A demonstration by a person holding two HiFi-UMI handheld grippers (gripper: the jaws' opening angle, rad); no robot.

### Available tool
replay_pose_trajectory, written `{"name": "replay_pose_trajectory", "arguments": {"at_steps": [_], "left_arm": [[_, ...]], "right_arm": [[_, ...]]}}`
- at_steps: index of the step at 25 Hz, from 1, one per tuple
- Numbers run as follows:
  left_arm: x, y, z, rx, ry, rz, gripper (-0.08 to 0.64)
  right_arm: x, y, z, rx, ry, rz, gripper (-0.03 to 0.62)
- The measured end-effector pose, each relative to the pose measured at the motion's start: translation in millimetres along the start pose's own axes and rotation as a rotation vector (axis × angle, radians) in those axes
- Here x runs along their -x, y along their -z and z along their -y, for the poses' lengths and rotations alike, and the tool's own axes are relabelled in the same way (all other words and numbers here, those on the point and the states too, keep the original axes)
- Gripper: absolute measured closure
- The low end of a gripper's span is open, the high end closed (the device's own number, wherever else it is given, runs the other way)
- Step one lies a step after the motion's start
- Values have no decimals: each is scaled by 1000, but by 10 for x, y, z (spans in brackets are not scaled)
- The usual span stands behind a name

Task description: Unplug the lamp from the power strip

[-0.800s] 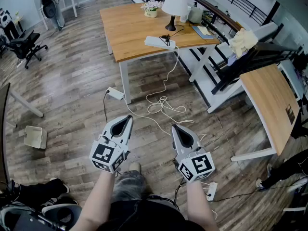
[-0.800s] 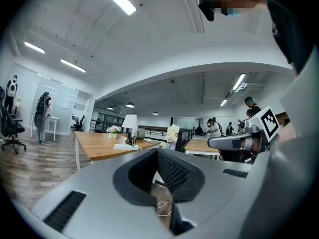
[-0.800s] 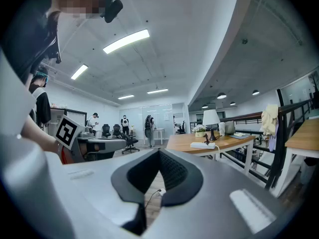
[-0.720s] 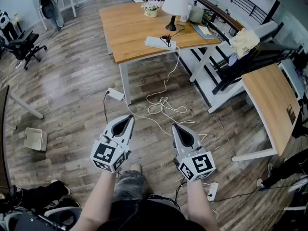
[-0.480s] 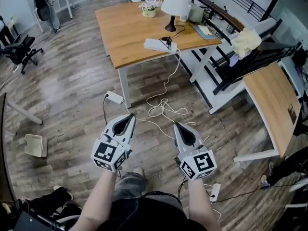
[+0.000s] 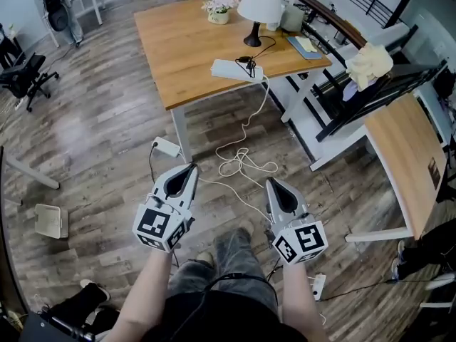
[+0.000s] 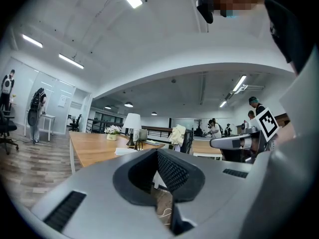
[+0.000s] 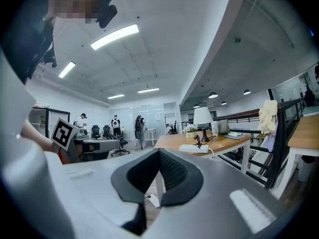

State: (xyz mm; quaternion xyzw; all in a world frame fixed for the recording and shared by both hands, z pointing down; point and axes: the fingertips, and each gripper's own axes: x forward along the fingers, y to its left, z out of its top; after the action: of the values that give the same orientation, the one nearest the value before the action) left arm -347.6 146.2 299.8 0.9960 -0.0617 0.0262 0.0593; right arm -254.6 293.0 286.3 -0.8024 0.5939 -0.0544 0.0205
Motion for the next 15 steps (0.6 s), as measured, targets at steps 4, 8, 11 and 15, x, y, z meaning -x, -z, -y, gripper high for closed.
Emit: {"name": "replay_pose_trajectory", "arguments": {"at_steps": [4,8,11,15], "left_arm": [[-322,-73,-90,-9,-14,10,566],[-729,-141,-202,-14,-36,11,566],[-1059,-211,-283,-13,-51,22,566],[-1464,-250,-367,-6,-83,30,566]], "right_arm": [[-288,-32,258,3,-23,9,584],[-676,-125,566,6,-64,11,584],[-936,-233,813,27,-95,11,584],[-1200,-280,1171,31,-119,-2,584]]}}
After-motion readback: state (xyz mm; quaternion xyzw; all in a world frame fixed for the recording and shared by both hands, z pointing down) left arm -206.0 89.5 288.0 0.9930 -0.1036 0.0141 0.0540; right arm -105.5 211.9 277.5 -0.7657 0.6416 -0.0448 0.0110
